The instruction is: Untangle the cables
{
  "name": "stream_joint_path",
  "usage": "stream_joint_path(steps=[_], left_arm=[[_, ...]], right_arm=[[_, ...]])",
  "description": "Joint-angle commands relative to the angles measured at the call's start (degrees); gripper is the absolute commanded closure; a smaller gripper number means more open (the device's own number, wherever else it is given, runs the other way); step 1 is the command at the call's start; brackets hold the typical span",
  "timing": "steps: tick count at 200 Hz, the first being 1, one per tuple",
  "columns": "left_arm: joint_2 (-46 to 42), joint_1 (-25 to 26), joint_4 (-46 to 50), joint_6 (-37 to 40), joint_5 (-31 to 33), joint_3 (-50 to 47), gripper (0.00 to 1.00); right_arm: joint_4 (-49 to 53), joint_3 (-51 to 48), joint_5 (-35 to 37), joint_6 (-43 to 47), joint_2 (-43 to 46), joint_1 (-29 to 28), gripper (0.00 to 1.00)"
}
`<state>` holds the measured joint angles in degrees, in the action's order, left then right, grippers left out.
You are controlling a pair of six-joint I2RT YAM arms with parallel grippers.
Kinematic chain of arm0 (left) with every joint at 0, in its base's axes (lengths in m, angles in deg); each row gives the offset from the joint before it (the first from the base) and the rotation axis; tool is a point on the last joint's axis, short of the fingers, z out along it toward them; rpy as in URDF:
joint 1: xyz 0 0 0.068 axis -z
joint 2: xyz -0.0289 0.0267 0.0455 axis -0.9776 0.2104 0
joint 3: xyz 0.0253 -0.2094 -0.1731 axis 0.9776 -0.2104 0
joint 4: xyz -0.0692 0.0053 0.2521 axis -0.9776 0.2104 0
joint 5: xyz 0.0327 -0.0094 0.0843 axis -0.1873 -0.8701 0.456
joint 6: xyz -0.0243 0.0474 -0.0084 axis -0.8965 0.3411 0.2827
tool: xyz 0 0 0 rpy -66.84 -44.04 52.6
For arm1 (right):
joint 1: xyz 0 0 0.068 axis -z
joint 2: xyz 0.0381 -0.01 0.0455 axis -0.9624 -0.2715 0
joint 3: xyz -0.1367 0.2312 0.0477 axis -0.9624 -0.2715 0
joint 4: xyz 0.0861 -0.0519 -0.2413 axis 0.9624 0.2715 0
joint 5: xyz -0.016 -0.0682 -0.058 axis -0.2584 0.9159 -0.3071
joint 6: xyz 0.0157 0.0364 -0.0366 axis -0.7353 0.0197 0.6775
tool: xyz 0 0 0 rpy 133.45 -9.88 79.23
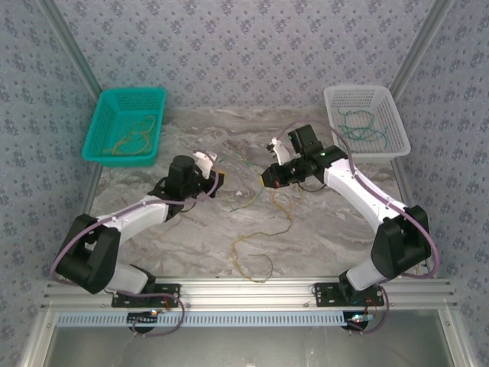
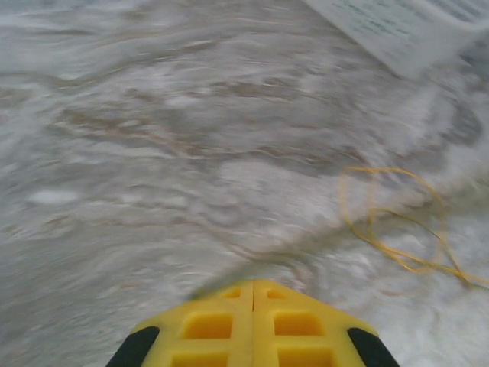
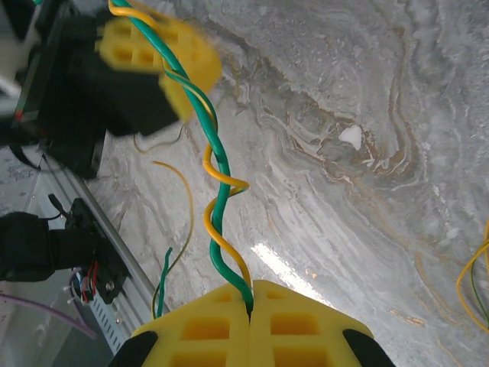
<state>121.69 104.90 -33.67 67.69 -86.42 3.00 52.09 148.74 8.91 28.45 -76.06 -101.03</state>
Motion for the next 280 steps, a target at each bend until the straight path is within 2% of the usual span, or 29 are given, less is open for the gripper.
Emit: stream_joint_path(steps=[1, 55, 89, 108, 118, 122, 123, 124, 127, 134, 137, 143, 160, 176, 204, 226, 238, 249, 260, 269, 274, 280], left_arm=[[0.37, -3.59, -3.21, 0.00, 5.66, 2.93, 1.00], [-1.57, -4.72, -2.37, 0.27, 6.33, 7.45, 1.00], [-1.94, -4.51, -3.02, -1.34, 1.52, 8.40, 1.00], [-4.57, -4.62, -2.72, -4.47, 3.89, 6.28, 1.00], [-6.88, -4.89, -4.39, -6.34, 2.84, 3.83, 0.86], [-7.92, -4.90, -5.39, -6.78, 1.57, 2.67, 0.76], [-8.16, -4.90, -5.61, -6.85, 1.26, 2.40, 0.69], [-8.49, -4.90, -5.93, -6.93, 0.76, 2.09, 0.69], [-9.21, -4.90, -6.59, -7.07, -0.42, 1.26, 0.61], [-10.88, -4.77, -8.70, -6.58, -4.00, -0.70, 0.58], [-11.51, -4.62, -9.17, -6.20, -4.87, -1.48, 0.53], [-12.83, -4.07, -9.31, -5.20, -4.89, -2.69, 0.47], [-15.93, -3.91, -10.06, -5.15, -4.99, -6.21, 0.40], [-18.06, -3.62, -13.04, -4.92, -8.36, -9.34, 0.19], [-15.62, 0.66, -8.94, -0.63, -8.33, -7.89, 0.07], [-10.35, 1.49, -11.58, 0.55, -5.90, -7.45, 0.04], [-7.52, 1.39, -13.33, 1.46, -5.26, -6.72, 0.09], [-5.52, 1.40, -13.42, 2.56, -3.78, -5.52, 0.25], [-4.53, 1.14, -13.64, 3.36, -1.15, -4.95, 0.52], [-4.57, 0.33, -13.84, 3.56, 0.11, -4.88, 0.80], [-4.94, -0.17, -13.56, 3.49, 0.77, -4.77, 0.90], [-5.57, -0.73, -12.98, 3.67, 1.71, -4.64, 0.98]], right_arm=[[2.87, 1.55, -1.22, 1.98, 1.77, -0.24, 1.00], [7.45, 2.44, 4.13, 5.59, 0.89, -1.63, 1.00], [7.54, 2.75, 5.28, 5.64, 0.35, -2.68, 1.00], [5.96, 2.20, 5.61, 4.21, 1.03, -2.06, 1.00], [5.63, 2.11, 5.30, 4.00, 0.98, -1.64, 1.00], [5.45, 2.02, 5.38, 4.00, 1.04, -1.52, 1.00], [5.41, 2.00, 5.38, 4.00, 1.09, -1.47, 1.00], [5.44, 2.03, 5.38, 4.00, 1.07, -1.45, 1.00], [5.35, 1.94, 5.26, 4.00, 1.16, -1.38, 1.00], [4.95, 1.81, 4.47, 4.00, 1.27, -1.15, 1.00], [4.75, 1.78, 4.01, 3.94, 1.37, -1.04, 1.00], [4.44, 1.63, 3.33, 3.63, 1.48, -0.81, 1.00], [3.56, 1.85, 2.44, 2.90, 1.94, -0.25, 1.00], [2.87, 2.04, 0.63, 2.26, 2.27, 0.37, 1.00], [1.52, 2.15, -1.80, 1.28, 2.92, 0.41, 1.00], [0.96, 1.74, -3.49, 1.32, 2.94, -0.32, 1.00], [0.79, 1.47, -4.15, 1.41, 2.93, -0.68, 1.00], [0.80, 1.28, -3.87, 1.39, 2.98, -0.88, 1.00], [1.31, 1.11, -3.44, 1.45, 3.13, -0.74, 1.00], [1.41, 0.91, -2.81, 1.55, 3.58, -0.75, 1.00], [1.48, 0.68, -2.17, 1.50, 3.76, -0.73, 1.00], [1.85, 0.71, -1.27, 1.58, 3.90, -0.75, 1.00]])
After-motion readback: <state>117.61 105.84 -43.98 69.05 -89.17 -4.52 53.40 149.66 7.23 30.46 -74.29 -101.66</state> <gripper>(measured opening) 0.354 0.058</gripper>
